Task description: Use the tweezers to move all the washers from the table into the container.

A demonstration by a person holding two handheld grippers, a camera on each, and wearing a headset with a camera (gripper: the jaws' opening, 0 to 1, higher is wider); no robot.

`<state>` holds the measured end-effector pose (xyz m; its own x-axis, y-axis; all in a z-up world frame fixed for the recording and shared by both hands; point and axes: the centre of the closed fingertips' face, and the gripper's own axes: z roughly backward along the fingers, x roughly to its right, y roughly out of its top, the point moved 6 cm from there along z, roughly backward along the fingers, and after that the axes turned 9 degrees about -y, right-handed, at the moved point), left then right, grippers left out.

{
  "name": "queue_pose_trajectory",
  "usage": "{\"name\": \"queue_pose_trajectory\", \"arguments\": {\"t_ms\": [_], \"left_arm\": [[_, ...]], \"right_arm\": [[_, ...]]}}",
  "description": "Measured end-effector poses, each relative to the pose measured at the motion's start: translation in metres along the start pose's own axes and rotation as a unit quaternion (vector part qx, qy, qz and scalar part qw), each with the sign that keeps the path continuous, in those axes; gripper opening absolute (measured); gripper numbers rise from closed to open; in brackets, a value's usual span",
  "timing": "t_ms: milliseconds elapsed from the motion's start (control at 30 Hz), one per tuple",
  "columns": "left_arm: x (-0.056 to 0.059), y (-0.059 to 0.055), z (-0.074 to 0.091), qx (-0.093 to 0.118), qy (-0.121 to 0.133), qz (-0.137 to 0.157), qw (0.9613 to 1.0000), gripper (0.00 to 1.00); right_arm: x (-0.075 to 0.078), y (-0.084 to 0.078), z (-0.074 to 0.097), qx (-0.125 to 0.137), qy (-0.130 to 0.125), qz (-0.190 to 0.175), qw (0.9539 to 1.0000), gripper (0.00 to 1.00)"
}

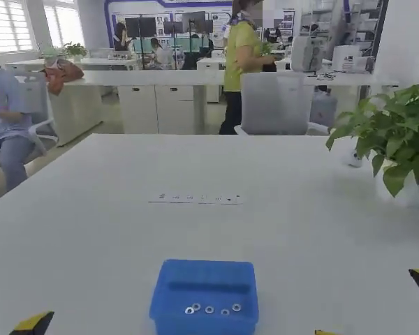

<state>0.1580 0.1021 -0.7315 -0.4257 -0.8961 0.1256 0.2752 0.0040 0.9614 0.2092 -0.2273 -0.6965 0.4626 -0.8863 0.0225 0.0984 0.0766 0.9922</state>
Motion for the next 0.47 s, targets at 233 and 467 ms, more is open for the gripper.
{"name": "queue_pose_trajectory", "arguments": {"t_ms": [233, 467], "left_arm": [[0.001, -0.0016, -0.0016, -0.002, -0.004, -0.018, 0.9998, 0.99], [0.0013, -0.0034, -0.0029, -0.002, -0.006, -0.032, 0.9995, 0.99]], "right_arm": [[0.0066, 0.0006, 0.0024, 0.006, -0.019, -0.013, 0.9997, 0.99], [0.0084, -0.0005, 0.0003, 0.007, -0.02, -0.022, 0.9995, 0.99]]}}
